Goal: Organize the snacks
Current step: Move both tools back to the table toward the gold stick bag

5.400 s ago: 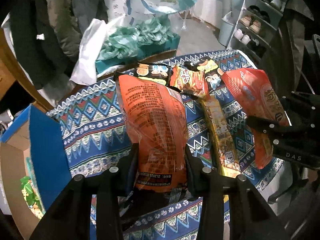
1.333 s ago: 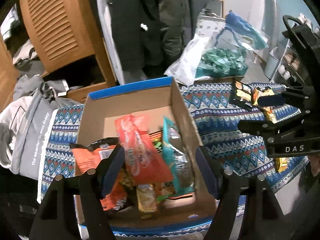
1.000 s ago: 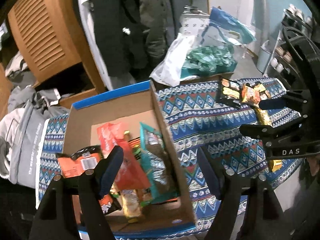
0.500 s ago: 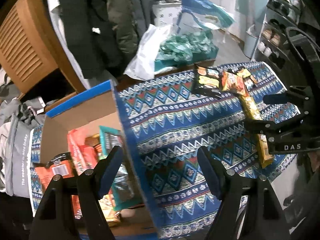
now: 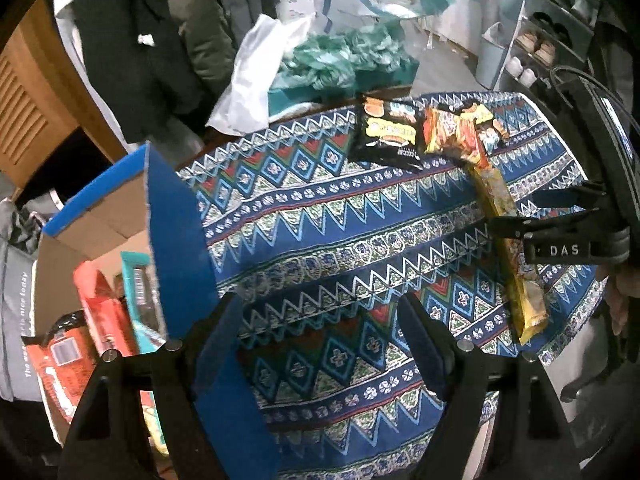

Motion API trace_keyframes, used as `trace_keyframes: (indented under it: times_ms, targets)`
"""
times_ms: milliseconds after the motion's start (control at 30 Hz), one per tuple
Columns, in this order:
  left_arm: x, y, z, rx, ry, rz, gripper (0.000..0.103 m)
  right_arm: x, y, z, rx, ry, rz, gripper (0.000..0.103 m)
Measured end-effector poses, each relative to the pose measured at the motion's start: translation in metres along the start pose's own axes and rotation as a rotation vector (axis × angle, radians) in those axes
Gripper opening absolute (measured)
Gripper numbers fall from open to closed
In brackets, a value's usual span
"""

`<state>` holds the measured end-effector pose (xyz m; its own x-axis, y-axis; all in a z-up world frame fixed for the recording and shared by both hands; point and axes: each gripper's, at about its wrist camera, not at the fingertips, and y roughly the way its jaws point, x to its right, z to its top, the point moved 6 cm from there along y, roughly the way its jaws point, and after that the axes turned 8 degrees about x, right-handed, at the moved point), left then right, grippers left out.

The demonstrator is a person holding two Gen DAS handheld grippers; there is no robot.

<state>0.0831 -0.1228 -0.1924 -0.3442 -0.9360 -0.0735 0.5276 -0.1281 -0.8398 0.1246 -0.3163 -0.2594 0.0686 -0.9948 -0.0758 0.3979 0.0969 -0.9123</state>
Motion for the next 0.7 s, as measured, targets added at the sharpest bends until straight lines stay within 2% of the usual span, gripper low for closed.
trace_keyframes:
  times_ms: [300, 567, 633, 700]
  targets:
    - [0.009, 0.029, -0.002, -0.038, 0.004, -0.004, 0.081, 0.024, 0.025, -0.007, -0.038, 0.117, -0.009, 0.08]
    - [0.016, 0.046, -0.003, -0.072, 0.007, -0.012, 0.081, 0.029, 0.044, -0.012, -0.055, 0.159, -0.012, 0.08]
    - [0.018, 0.049, -0.003, -0.076, 0.007, -0.019, 0.081, 0.033, 0.048, -0.016, -0.053, 0.165, -0.002, 0.076]
    - [0.021, 0.051, -0.001, -0.077, 0.006, -0.024, 0.081, 0.031, 0.05, -0.017, -0.057, 0.167, 0.0, 0.053]
